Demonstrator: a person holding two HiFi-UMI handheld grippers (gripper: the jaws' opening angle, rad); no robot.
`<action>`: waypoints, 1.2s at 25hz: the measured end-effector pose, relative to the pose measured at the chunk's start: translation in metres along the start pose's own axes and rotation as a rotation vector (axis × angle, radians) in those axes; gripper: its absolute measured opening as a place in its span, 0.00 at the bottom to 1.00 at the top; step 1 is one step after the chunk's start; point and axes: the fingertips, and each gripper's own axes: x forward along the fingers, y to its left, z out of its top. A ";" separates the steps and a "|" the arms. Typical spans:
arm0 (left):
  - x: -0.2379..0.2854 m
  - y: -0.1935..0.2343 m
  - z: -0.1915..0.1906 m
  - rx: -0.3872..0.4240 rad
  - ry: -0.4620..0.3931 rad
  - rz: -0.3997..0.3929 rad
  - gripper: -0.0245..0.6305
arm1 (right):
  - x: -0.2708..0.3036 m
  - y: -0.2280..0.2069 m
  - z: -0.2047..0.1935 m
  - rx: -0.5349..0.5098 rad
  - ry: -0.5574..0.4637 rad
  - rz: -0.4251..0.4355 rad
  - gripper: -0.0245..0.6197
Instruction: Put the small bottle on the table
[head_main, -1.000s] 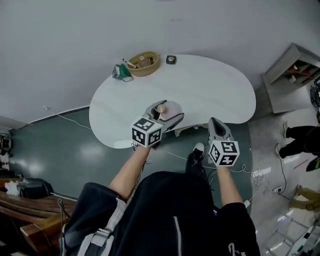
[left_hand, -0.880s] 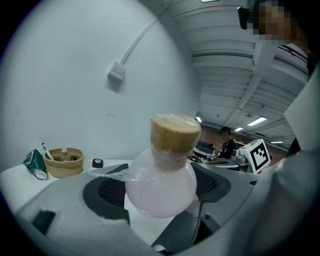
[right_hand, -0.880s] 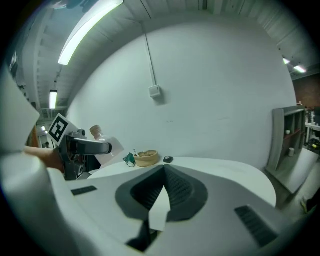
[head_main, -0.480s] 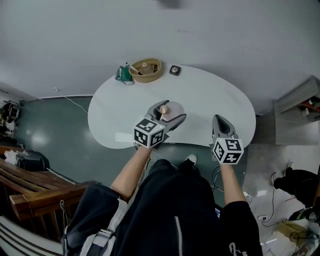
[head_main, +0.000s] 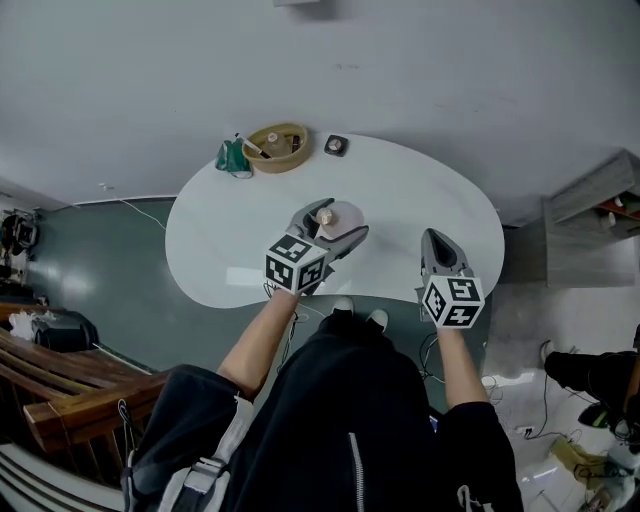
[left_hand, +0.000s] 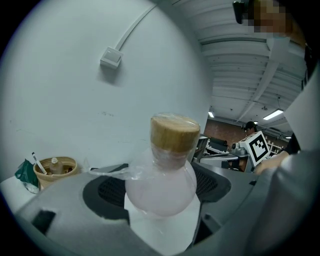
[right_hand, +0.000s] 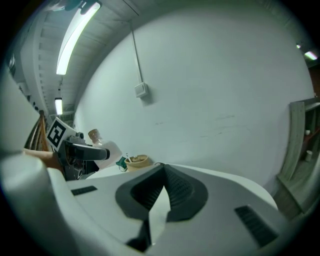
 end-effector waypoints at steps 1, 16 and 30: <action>0.005 0.000 0.000 0.000 0.004 -0.008 0.63 | 0.001 -0.003 0.001 0.001 0.002 -0.008 0.02; 0.057 -0.002 -0.087 0.105 0.188 -0.123 0.63 | -0.014 -0.035 -0.064 0.085 0.119 -0.149 0.02; 0.150 -0.026 -0.145 0.220 0.307 -0.255 0.63 | -0.049 -0.066 -0.093 0.156 0.161 -0.279 0.02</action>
